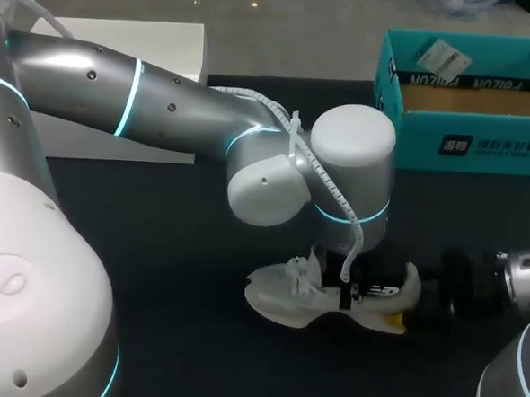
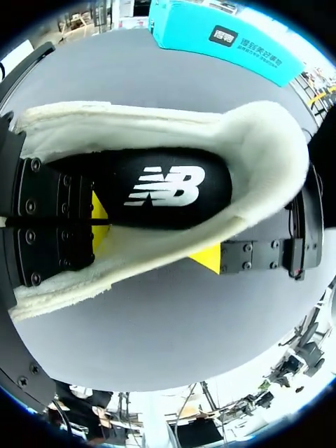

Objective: Take the shoe out of the shoebox, open the shoe tongue, remove and reinsert the insole, then place the shoe into the shoebox

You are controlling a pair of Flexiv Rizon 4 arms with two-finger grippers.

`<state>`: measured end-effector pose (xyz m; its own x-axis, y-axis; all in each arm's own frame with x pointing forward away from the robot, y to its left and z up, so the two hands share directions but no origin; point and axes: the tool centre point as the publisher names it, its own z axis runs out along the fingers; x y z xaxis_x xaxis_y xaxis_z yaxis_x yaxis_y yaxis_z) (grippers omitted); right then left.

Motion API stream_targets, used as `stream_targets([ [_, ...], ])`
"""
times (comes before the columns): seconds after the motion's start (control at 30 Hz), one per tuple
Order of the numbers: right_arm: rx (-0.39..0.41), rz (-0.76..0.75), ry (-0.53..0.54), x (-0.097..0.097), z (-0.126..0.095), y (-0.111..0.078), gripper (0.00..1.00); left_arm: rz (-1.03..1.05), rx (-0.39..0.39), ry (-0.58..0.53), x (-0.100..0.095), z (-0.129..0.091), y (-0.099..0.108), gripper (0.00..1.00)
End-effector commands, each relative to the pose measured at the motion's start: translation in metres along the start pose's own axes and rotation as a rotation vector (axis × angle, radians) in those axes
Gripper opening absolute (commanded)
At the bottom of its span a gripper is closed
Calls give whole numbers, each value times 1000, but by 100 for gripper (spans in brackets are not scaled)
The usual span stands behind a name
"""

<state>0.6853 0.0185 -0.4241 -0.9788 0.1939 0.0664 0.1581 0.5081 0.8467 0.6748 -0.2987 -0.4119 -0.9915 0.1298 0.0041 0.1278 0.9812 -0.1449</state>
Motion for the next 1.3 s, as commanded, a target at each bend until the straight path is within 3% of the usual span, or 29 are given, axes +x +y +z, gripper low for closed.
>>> stream_targets([
  [0.03,4,0,-2,5,1,2,0,-18,40,-6,-11,24,16,0],
  [0.27,4,0,-2,5,1,2,0,-41,102,-27,-16,-6,20,0],
  [0.5,4,0,-2,5,1,2,0,-42,220,-1,-15,-34,14,0],
  [0.93,4,0,-2,5,1,2,0,-36,408,43,-11,-65,7,0],
  [1.13,4,0,-2,5,1,2,0,4,392,63,-12,-57,3,0],
  [1.3,4,0,-2,5,1,2,0,84,320,107,-8,-42,-12,0],
])
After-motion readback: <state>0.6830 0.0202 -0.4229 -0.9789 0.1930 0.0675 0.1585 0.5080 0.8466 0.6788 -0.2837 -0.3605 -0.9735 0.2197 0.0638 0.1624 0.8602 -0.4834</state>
